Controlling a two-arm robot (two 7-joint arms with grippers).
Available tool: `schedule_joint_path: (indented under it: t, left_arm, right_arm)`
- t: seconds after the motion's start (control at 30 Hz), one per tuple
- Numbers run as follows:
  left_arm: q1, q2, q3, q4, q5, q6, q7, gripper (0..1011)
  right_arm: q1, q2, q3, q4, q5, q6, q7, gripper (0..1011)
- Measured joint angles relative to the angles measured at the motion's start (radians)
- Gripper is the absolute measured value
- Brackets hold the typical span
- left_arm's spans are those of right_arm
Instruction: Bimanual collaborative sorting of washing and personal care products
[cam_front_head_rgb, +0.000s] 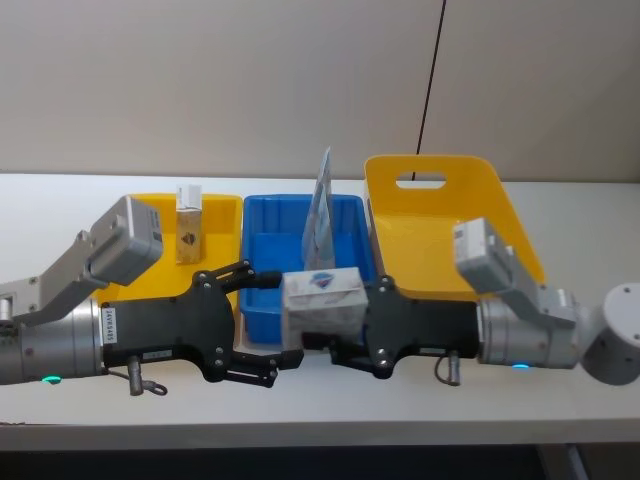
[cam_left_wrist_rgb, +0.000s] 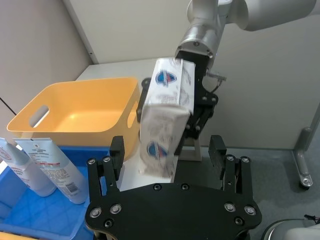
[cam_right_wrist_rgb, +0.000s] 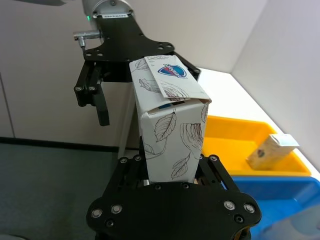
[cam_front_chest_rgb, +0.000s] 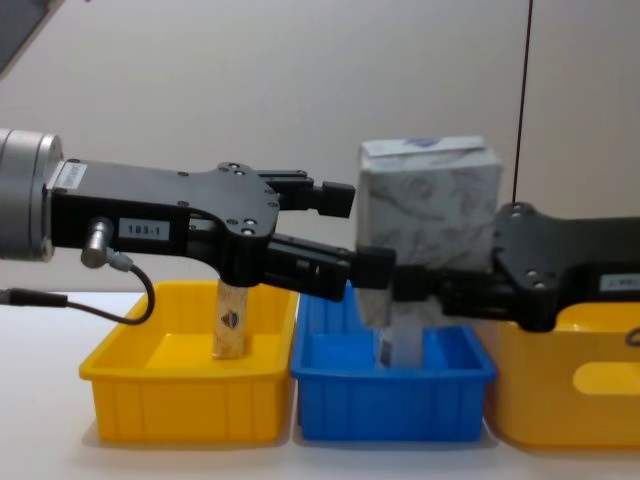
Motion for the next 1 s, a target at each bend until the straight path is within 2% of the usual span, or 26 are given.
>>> schedule_joint_path:
  t: [0.3,0.5,0.83,1.0]
  left_arm:
    - [0.000,0.000,0.000,0.000,0.000,0.000,0.000,1001]
    - [0.000,0.000,0.000,0.000,0.000,0.000,0.000,1001]
    - [0.000,0.000,0.000,0.000,0.000,0.000,0.000,1001]
    - [0.000,0.000,0.000,0.000,0.000,0.000,0.000,1001]
  right_arm:
    - [-0.053,0.060,0.046,-0.062,0.021,0.006,-0.064,364]
    - [-0.098,0.097,0.085,-0.104,0.026,0.010,-0.139,364]
    - [-0.150,0.123,0.135,-0.141,0.013,0.016,-0.250,364]
    - [-0.177,0.126,0.161,-0.153,-0.011,0.023,-0.329,364]
